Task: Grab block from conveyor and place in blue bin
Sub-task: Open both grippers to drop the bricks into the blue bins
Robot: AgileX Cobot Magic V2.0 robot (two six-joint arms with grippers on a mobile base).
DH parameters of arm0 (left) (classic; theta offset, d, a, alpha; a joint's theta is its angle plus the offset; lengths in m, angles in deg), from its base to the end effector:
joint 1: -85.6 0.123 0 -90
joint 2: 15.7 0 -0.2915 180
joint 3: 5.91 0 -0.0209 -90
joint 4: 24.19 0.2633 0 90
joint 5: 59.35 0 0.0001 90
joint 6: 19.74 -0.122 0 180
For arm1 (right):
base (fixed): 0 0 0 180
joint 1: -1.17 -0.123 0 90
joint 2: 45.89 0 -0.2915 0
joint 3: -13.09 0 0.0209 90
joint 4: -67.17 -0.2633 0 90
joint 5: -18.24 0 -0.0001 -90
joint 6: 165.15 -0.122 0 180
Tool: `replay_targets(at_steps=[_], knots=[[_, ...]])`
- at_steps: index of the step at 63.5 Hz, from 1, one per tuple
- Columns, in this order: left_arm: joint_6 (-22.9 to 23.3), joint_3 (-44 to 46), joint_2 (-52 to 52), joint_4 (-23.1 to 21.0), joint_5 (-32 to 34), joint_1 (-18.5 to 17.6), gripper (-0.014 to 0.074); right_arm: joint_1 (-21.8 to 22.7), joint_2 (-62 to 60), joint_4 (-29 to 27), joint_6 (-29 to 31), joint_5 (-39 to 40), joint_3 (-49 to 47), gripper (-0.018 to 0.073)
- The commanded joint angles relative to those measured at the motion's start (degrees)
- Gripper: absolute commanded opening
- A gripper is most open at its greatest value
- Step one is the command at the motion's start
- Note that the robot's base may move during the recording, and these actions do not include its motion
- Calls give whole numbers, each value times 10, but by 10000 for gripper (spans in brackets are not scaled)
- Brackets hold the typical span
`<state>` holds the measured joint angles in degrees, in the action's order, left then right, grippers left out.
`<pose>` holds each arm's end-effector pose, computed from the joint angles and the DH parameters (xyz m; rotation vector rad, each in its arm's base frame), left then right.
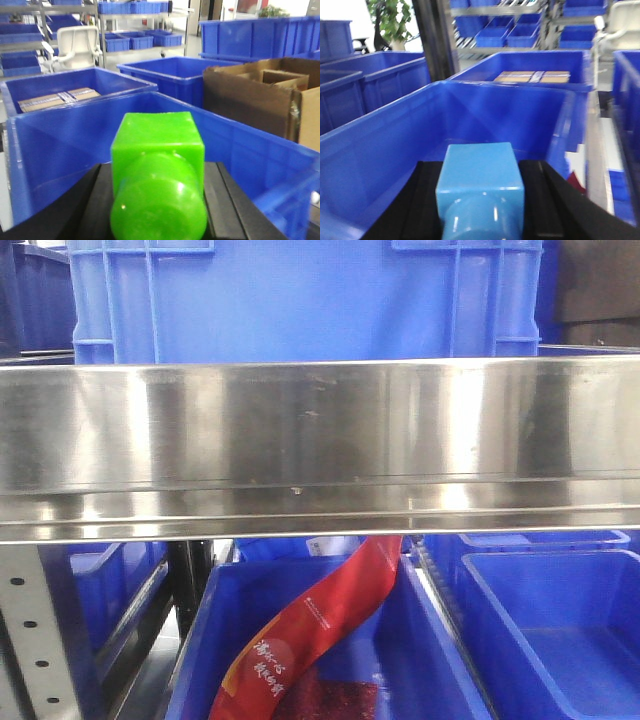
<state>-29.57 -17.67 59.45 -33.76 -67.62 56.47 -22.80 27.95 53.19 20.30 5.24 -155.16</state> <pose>0.2681 -0.1528 0.4290 0.4439 1.6147 -0.4002 0.2717 0.1281 0.4266 -0.2788 1.7134 0.4615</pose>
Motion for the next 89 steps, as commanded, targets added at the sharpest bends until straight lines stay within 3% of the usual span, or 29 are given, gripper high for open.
replay_targets(at_steps=[1, 14, 23, 30, 37, 41, 50, 57, 64, 76, 83, 89], knots=[[-2, 30, 32, -8, 0, -4, -111, -9, 41, 0, 2, 15, -30, -167], [-2, 123, 112, -39, -86, -4, -111, -31, 119, 5, 3, 15, -80, -167], [-2, 165, 154, -39, -94, -4, -111, -37, 142, 20, 7, 15, -98, -163], [-2, 175, 170, -39, -74, -2, -111, -37, 147, 31, 7, 19, -98, -97], [-2, 175, 174, -39, -72, -2, -94, -37, 148, 41, 7, 20, -98, 60], [-2, 174, 176, -39, -72, -2, -14, -37, 148, 41, 7, 26, -98, 176], [-2, 174, 176, -39, -67, -2, 274, -37, 148, 42, 7, 30, -98, 372], [-2, 174, 176, -39, -67, -2, 478, -37, 149, 42, 7, 30, -98, 424], [-2, 174, 176, -39, -68, -2, 545, -37, 149, 42, 7, 30, -98, 424], [-2, 174, 177, -39, -70, -2, 468, -37, 149, 42, 7, 15, -98, 423], [-2, 174, 180, -39, -74, -2, 272, -37, 151, 42, 7, 15, -98, 388], [-2, 174, 180, -39, -79, -2, 56, -37, 151, 42, 7, 7, -98, 212]])
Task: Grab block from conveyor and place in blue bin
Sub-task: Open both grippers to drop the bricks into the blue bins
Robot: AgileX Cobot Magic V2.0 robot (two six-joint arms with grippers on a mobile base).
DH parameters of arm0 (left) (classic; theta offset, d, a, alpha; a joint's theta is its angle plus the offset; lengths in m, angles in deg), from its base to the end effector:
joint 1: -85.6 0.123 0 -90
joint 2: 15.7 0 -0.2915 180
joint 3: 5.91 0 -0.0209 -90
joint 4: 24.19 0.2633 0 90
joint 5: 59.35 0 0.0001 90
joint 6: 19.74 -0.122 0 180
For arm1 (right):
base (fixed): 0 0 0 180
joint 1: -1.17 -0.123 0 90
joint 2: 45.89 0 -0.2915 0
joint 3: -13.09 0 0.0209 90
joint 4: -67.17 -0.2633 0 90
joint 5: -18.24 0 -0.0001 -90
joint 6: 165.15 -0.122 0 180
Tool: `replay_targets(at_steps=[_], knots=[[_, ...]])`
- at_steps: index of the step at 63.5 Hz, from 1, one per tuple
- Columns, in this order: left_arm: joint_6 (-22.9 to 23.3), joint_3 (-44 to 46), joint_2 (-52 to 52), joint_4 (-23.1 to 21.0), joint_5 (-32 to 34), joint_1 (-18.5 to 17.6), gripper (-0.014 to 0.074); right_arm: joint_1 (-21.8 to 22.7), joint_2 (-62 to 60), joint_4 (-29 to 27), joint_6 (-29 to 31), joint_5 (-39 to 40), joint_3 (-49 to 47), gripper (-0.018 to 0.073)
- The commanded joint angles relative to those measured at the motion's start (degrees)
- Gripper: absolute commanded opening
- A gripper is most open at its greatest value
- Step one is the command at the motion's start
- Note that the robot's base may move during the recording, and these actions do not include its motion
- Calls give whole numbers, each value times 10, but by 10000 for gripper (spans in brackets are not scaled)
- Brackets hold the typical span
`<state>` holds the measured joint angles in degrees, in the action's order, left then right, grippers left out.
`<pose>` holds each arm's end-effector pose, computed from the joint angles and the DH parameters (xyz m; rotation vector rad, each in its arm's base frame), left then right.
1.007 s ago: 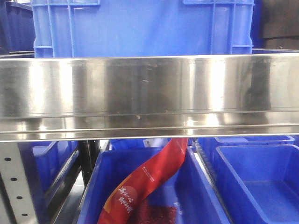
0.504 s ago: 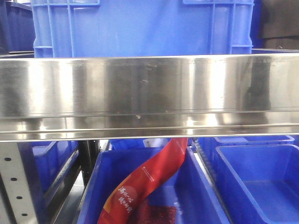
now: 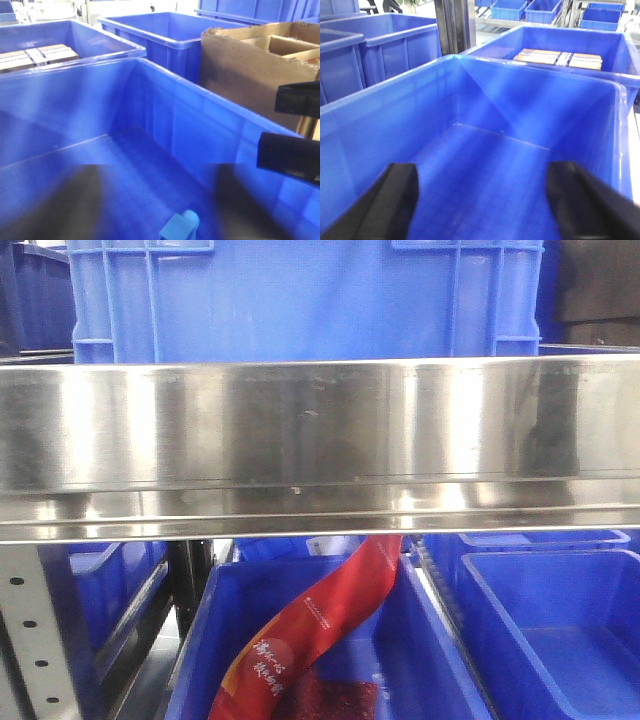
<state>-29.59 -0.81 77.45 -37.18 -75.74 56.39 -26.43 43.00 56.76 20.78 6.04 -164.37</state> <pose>0.3423 -0.2003 0.4143 0.4669 1.7783 -0.4497 0.3316 0.1786 0.4003 -0.3964 1.7824 0.4289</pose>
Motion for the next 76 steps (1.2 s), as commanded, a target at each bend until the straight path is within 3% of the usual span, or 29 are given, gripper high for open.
replay_targets(at_steps=[1, 4, 12, 30, 47, 60, 67, 76], knots=[[-2, 5, 0, -5, 2, -1, 4, -1, 1, 7, 2, -3, -6, 180], [-2, 5, 0, -5, 2, -2, -106, -1, 1, 7, 2, -9, -6, 83], [-2, 5, 0, -5, 2, -2, -111, -1, 2, 7, 2, -23, -6, -169], [-2, 5, -5, 4, -31, 10, -111, 1, -7, 5, 2, -4, -6, -168], [-2, -28, -103, 4, -69, 37, -111, 1, -94, 5, 2, -15, 19, -168], [-2, -162, -210, 2, -19, 40, -111, 2, -183, 15, 2, 5, 93, -168], [-2, -261, -279, -30, 34, 40, -111, 3, -234, 17, 2, 19, 165, -168], [-2, -378, -374, -63, 55, 40, -111, 3, -319, 17, 2, 21, 268, -168]])
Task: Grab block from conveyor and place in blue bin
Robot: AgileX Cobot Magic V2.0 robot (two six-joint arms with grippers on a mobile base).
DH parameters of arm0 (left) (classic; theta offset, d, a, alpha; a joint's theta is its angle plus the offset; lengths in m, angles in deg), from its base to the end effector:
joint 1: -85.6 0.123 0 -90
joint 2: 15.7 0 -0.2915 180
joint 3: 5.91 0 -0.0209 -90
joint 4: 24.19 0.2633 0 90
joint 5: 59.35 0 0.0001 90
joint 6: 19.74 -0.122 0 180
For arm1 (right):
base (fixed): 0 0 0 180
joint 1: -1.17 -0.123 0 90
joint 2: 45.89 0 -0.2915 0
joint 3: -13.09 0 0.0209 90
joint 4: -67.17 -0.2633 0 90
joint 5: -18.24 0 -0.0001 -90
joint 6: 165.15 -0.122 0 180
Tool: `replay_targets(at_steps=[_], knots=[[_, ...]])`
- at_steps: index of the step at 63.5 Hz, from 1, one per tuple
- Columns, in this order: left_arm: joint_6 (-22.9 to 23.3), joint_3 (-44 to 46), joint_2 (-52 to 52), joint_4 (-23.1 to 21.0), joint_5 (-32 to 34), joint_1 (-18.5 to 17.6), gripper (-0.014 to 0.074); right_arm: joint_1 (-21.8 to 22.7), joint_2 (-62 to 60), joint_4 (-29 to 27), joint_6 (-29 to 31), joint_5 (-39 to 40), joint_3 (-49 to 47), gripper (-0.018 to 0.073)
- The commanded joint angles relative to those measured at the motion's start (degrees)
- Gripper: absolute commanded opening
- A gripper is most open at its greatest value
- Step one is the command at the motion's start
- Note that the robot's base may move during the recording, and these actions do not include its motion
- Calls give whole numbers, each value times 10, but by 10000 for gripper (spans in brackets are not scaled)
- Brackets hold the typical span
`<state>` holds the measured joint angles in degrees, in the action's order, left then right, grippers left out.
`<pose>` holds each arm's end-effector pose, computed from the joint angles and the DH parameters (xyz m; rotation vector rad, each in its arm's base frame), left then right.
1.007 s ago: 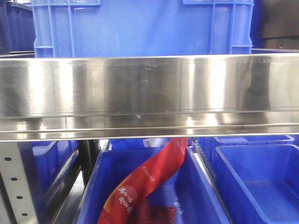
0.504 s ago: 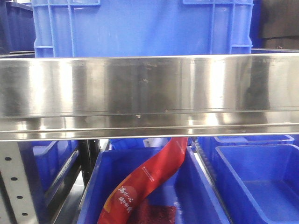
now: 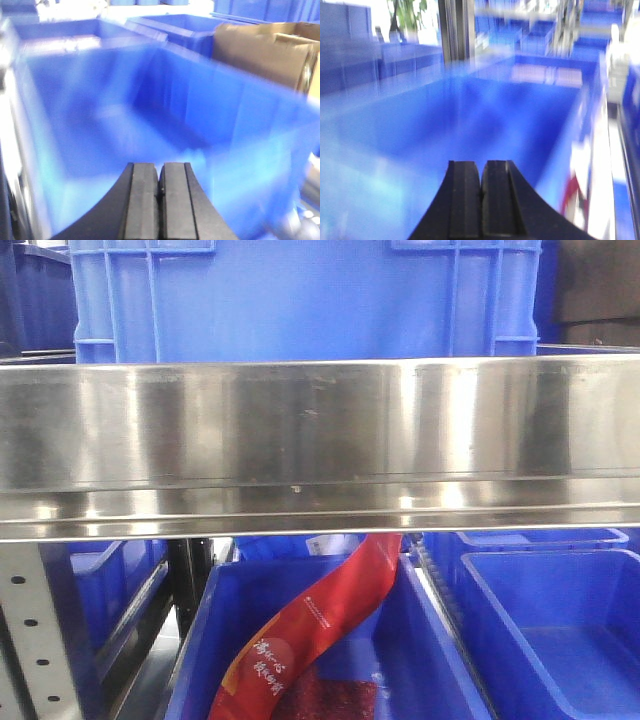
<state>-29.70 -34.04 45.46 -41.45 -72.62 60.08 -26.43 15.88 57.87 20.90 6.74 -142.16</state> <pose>0.2143 -0.1115 0.3771 0.3413 1.7708 -0.4663 0.2148 0.1167 0.3999 -0.3905 1.6818 0.4245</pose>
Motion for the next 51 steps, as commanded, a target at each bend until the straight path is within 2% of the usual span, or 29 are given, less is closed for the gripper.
replay_targets(at_steps=[1, 11, 19, 34, 51], knots=[[-1, -61, -64, -21, 25, 3, -111, 3, -57, 6, 1, 16, 56, -168], [-1, -161, -169, -21, 27, 3, -111, 3, -147, 6, 1, 33, 155, -168], [-1, -212, -242, -20, 27, 3, -111, 3, -201, 6, 1, 24, 196, -168], [-1, -231, -319, -20, 30, 3, -111, 3, -240, 6, 1, 27, 203, -168], [-1, -231, -337, -20, 41, 3, -111, 3, -241, 6, 1, 30, 202, -168]])
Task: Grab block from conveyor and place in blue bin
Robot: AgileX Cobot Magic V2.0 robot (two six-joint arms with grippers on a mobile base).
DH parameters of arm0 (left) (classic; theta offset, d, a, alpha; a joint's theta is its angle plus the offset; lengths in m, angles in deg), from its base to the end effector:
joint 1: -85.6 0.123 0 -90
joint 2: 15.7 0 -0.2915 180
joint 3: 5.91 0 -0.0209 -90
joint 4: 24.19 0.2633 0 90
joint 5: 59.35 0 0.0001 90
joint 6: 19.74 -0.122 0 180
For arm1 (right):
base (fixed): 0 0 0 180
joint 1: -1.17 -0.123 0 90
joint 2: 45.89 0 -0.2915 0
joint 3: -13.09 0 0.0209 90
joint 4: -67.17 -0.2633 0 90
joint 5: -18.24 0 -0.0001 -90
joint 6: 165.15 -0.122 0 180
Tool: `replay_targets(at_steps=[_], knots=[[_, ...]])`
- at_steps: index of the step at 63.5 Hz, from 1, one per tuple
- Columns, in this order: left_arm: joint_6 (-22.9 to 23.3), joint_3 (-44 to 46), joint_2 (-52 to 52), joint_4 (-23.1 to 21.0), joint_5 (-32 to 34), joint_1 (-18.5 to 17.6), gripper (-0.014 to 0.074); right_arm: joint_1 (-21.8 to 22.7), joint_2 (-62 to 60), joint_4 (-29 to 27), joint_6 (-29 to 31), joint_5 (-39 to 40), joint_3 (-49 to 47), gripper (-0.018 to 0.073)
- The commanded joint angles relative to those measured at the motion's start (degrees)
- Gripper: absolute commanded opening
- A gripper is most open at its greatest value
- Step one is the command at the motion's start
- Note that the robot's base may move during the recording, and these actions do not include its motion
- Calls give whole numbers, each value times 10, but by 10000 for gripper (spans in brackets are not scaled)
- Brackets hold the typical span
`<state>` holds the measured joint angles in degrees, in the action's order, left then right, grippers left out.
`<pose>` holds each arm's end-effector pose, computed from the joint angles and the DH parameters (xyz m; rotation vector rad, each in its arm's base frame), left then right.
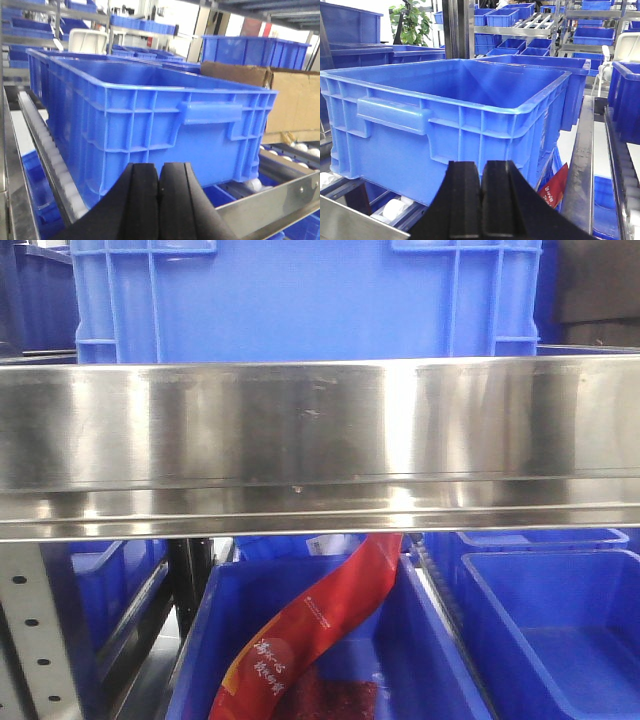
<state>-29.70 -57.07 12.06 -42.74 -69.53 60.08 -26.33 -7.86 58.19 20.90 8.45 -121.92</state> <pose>0.1037 -0.0571 0.3328 0.2792 1.5434 -0.5099 0.1324 0.0726 0.3495 -0.3698 1.5924 0.4285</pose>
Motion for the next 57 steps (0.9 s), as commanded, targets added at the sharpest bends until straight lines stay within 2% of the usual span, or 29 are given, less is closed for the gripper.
replay_targets(at_steps=[1, 16, 31, 43, 57], knots=[[-1, 0, -3, -7, 10, 3, -111, 2, -3, 3, 1, 13, 0, -168], [-1, 0, -3, -7, 10, 3, -111, 2, -3, 3, 1, 13, 0, -168], [-1, 0, -3, -7, 10, 3, -111, 9, -44, 13, 1, 62, 17, -168], [-1, 0, -3, -7, 10, 3, -111, 97, -157, 15, 1, 91, 123, -168], [-1, 0, -3, -7, 10, 3, -111, 208, -304, 15, 1, 38, 221, -168]])
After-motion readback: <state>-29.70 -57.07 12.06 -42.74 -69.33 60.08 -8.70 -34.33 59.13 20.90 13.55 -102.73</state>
